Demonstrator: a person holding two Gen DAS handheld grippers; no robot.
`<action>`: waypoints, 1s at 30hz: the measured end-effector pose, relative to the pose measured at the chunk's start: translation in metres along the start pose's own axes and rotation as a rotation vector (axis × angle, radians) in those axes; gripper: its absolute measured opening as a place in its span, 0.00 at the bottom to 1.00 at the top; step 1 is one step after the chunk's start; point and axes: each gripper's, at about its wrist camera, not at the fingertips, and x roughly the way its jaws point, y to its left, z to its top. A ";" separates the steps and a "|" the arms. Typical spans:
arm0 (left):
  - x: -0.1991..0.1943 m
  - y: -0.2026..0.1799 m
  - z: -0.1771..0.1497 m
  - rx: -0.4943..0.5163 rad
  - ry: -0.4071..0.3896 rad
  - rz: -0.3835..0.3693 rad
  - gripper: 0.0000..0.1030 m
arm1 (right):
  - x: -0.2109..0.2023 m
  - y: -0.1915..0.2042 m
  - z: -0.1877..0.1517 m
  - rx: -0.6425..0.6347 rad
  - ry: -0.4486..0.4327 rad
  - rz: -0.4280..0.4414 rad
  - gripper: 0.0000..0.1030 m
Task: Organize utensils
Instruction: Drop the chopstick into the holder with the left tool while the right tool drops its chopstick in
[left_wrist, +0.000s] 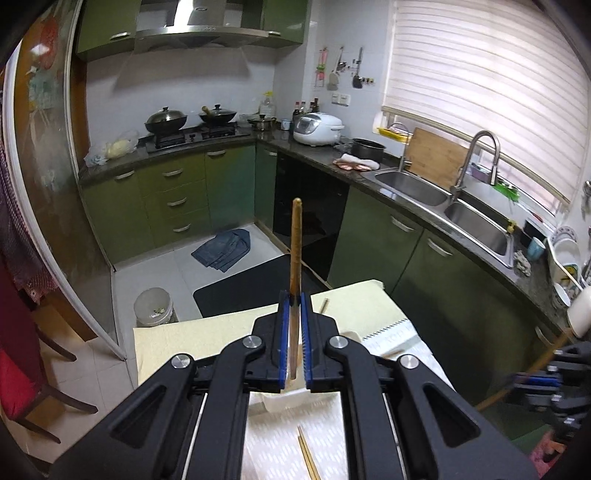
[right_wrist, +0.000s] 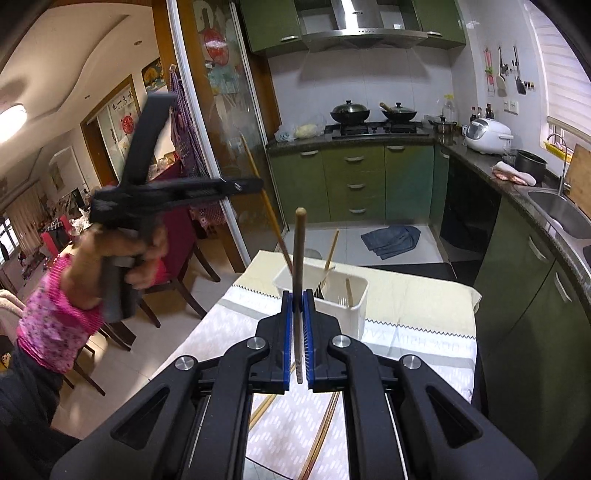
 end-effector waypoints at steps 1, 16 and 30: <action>0.007 0.002 -0.002 -0.001 0.009 0.003 0.06 | 0.000 0.001 0.002 -0.001 -0.002 0.000 0.06; 0.058 0.018 -0.059 -0.008 0.155 0.009 0.22 | 0.007 -0.008 0.077 0.064 -0.120 0.007 0.06; 0.033 0.015 -0.120 0.021 0.264 -0.016 0.30 | 0.126 -0.065 0.093 0.160 -0.036 -0.121 0.06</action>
